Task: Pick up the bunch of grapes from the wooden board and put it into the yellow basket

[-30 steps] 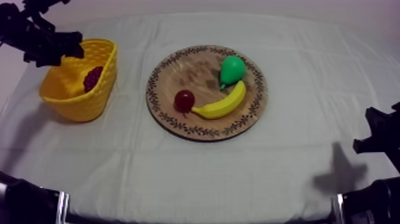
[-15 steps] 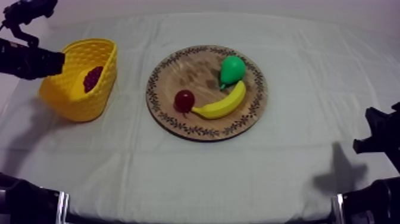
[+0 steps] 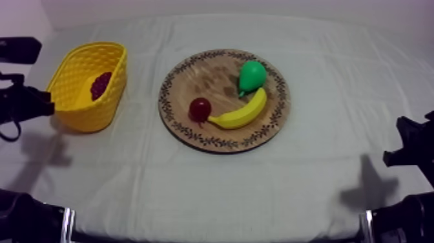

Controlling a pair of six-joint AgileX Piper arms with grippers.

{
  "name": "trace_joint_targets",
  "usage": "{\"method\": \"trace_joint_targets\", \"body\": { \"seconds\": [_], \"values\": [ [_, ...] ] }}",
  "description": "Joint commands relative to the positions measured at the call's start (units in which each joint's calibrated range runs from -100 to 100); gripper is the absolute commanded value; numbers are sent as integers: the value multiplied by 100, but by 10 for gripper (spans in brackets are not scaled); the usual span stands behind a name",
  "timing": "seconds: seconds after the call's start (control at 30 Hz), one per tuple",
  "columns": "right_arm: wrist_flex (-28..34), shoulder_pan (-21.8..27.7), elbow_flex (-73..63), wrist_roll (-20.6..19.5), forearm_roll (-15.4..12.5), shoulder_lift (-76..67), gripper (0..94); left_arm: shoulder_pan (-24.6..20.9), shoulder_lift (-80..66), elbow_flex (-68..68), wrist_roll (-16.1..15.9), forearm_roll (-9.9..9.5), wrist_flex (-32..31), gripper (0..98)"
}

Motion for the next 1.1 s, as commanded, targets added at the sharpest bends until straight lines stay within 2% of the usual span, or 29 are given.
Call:
{"method": "trace_joint_targets", "body": {
  "seconds": [0.0, 0.1, 0.27, 0.5, 0.8, 1.07],
  "values": [
    [0, 1, -1, 1, 1, -2, 5, 39, -813, 272, 171, -116, 24, 0],
    [0, 1, -1, 1, 1, -2, 5, 171, -1398, 406, 294, -266, 95, 0],
    [0, 1, -1, 1, 1, -2, 5, 367, -2168, 571, 460, -388, 131, 0],
    [0, 1, -1, 1, 1, -2, 5, 347, -3124, 793, 524, -392, 163, 0],
    [0, 1, -1, 1, 1, -2, 5, 369, -4222, 1117, 821, -492, 123, 0],
    [0, 1, -1, 1, 1, -2, 5, 383, -4873, 1560, 909, -531, 168, 0]
  ]
}}
